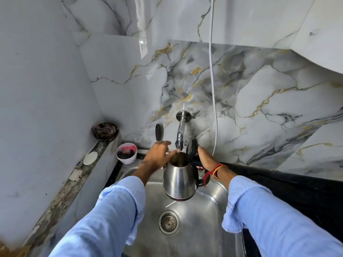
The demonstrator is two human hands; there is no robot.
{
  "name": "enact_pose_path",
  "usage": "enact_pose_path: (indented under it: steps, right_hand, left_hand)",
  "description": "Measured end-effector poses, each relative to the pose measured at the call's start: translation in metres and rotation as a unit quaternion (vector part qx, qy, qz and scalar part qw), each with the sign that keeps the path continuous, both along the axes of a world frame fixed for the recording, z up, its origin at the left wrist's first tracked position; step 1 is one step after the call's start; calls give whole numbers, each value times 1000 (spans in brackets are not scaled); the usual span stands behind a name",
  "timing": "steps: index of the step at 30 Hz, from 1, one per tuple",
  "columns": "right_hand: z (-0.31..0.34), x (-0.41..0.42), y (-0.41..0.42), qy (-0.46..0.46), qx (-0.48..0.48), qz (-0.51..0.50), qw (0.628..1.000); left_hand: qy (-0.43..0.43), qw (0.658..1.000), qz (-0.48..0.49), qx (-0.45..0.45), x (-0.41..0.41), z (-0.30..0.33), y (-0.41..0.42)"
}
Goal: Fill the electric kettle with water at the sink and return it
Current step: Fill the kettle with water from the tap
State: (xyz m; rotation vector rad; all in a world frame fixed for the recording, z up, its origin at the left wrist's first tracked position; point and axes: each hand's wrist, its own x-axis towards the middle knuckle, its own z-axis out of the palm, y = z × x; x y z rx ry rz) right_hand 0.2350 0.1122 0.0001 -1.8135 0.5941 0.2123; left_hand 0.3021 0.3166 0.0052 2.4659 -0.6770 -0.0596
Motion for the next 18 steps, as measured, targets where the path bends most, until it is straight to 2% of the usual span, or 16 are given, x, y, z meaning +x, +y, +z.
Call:
enact_pose_path:
  steps: [5, 8, 12, 15, 18]
  right_hand:
    - [-8, 3, -7, 3, 9, -1, 1000]
    - [-12, 13, -7, 12, 3, 20, 1000]
    - [-5, 18, -7, -18, 21, 13, 1000]
    - [-5, 17, -7, -19, 11, 22, 1000]
    - [-6, 17, -7, -18, 7, 19, 1000]
  left_hand:
    - [-81, 992, 52, 86, -5, 16, -38]
    - [-73, 986, 105, 105, -4, 10, -51]
    - [-78, 982, 119, 120, -5, 17, -66]
    - [-39, 988, 106, 101, -1, 14, -69]
    - [24, 998, 53, 20, 8, 9, -58]
